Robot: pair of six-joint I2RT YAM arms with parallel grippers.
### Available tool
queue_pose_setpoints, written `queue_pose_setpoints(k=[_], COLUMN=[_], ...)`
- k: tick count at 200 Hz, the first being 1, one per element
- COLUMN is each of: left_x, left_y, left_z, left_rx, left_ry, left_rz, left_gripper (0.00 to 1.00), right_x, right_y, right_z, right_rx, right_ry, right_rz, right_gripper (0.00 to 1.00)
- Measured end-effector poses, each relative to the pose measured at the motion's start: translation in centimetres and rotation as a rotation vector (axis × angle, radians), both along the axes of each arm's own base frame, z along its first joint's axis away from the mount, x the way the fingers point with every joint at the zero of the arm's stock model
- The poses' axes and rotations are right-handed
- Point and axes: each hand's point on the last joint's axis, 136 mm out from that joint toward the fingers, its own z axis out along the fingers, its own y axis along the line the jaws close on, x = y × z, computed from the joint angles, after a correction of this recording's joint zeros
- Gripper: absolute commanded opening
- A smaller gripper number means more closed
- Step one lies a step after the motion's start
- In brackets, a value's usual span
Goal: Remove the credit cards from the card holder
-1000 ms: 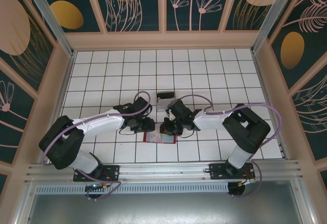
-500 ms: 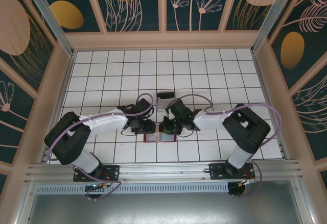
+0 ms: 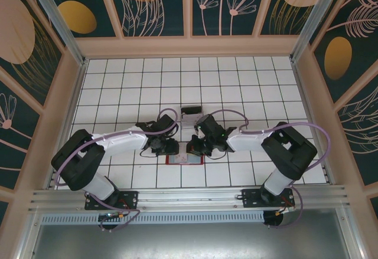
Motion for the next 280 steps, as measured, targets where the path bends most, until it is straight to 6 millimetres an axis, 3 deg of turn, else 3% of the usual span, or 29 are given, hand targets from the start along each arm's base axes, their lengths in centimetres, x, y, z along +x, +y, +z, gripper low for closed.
queue_pose_setpoints(k=[280], left_x=[-0.1], left_y=[0.3], left_z=[0.1], left_rx=[0.006], left_ry=[-0.006], left_rz=[0.003], left_gripper=[0.38], right_x=[0.4], right_y=[-2.6], right_z=[2.5], right_rx=[-0.037], right_ry=[-0.062], right_rz=[-0.038], right_gripper=[0.00])
